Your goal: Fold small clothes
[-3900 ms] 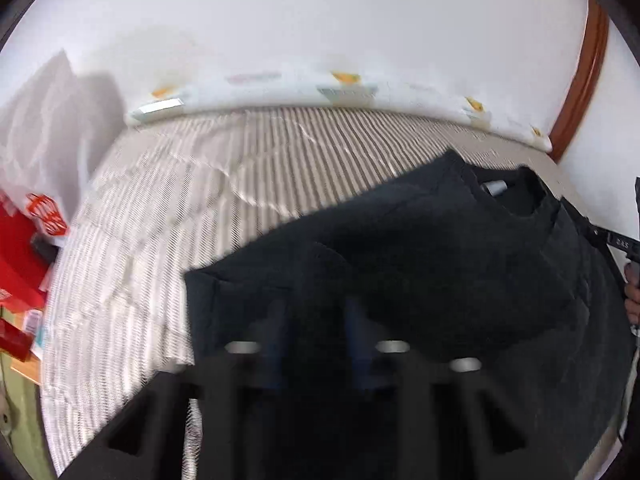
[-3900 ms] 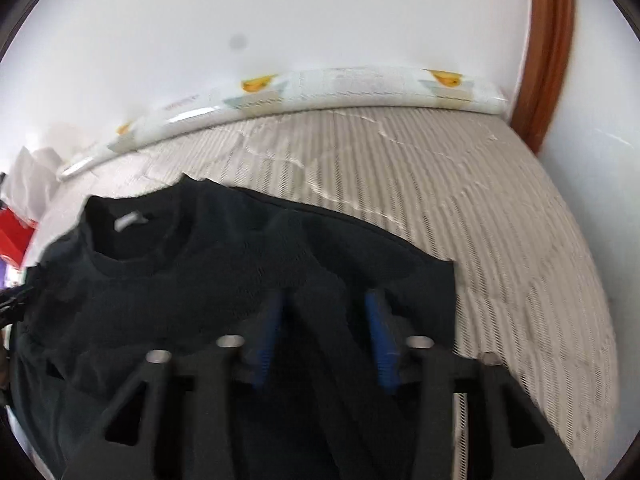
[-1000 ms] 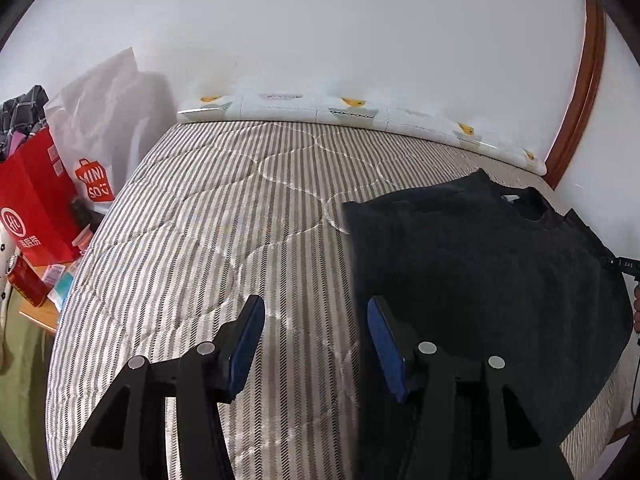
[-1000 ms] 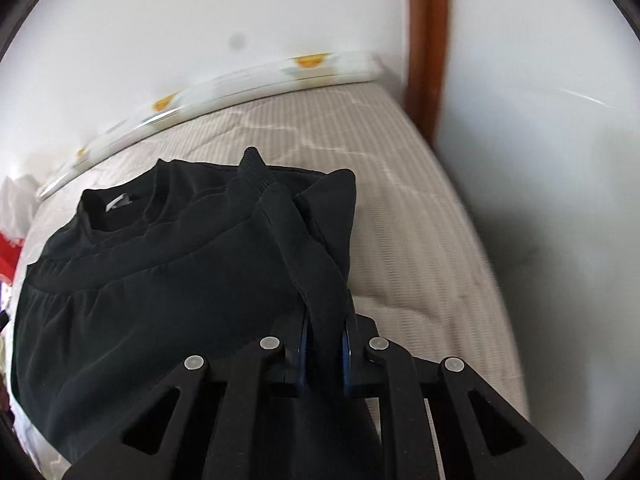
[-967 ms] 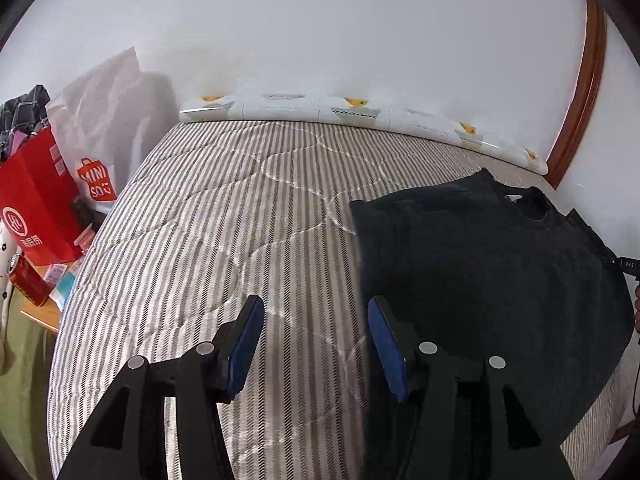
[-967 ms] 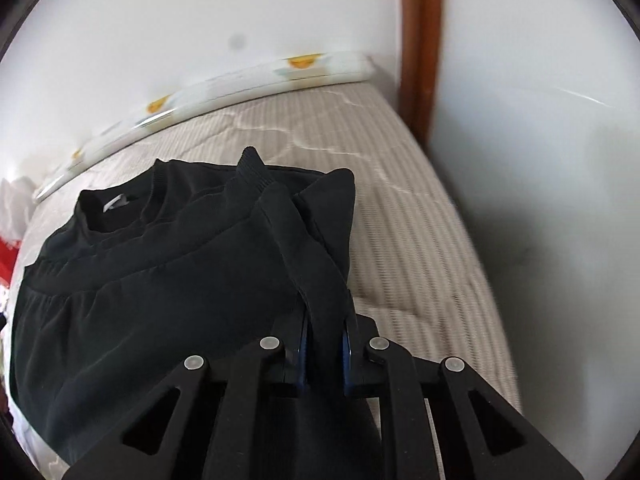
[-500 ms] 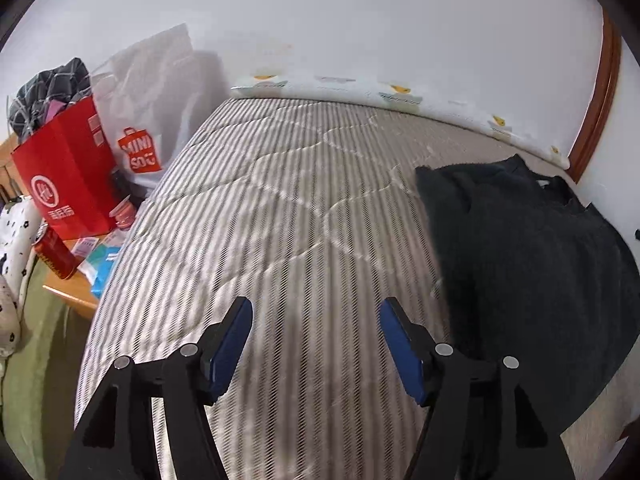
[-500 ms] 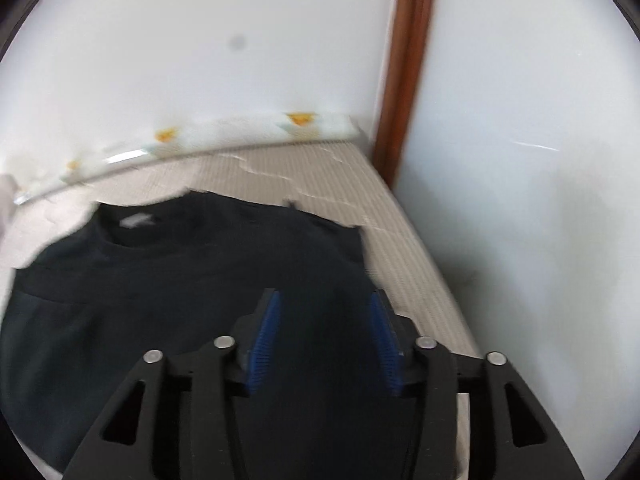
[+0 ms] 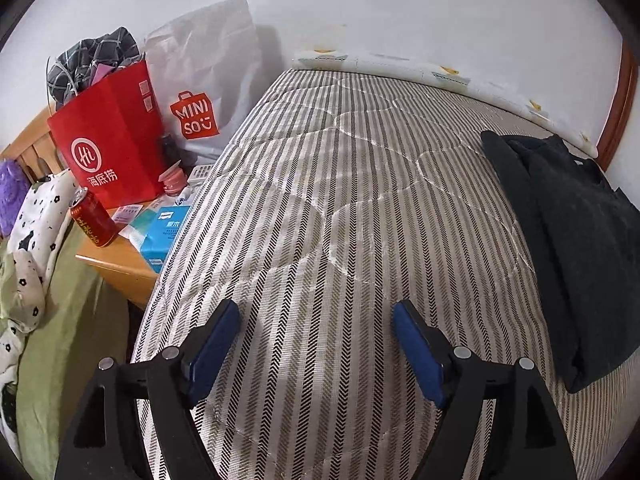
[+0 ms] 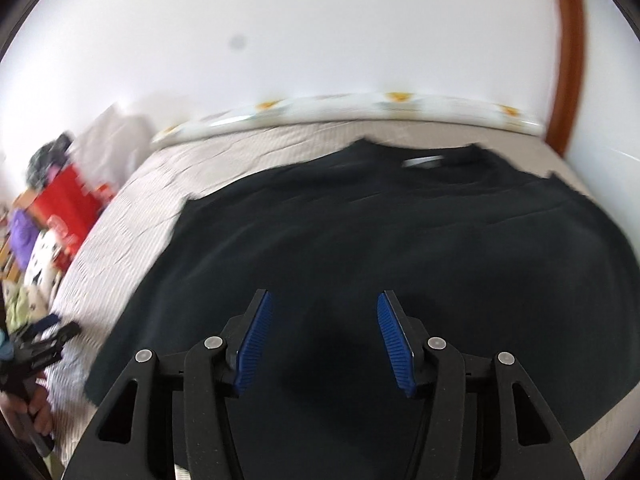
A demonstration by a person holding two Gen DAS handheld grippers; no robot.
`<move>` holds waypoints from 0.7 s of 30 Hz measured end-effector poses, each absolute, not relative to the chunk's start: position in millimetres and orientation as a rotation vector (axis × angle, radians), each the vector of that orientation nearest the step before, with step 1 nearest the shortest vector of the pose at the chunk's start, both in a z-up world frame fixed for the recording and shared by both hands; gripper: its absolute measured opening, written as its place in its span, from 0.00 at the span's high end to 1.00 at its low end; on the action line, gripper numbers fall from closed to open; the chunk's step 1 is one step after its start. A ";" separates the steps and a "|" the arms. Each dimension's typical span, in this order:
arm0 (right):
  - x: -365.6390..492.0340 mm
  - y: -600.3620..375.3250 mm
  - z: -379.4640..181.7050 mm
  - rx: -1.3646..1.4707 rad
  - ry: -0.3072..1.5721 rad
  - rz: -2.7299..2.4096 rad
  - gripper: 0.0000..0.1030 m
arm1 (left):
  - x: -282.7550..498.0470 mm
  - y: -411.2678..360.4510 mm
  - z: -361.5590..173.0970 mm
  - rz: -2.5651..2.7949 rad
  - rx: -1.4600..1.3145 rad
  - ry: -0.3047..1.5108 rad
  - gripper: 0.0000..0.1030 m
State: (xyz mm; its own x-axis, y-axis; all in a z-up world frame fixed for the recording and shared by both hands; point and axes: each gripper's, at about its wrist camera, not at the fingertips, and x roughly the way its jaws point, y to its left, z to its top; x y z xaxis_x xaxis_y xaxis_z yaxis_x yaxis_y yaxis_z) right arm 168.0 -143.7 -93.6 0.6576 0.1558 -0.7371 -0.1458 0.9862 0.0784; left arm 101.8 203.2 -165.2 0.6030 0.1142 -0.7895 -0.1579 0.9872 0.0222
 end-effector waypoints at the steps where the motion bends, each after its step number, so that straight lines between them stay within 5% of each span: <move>1: 162.0 -129.4 -97.9 -0.009 0.840 0.173 0.47 | 102.3 202.3 -165.1 0.164 -0.045 0.910 0.22; 21: 48.1 -19.5 -127.3 -0.410 0.809 0.355 0.38 | 104.3 202.1 -169.0 0.177 -0.054 0.930 0.06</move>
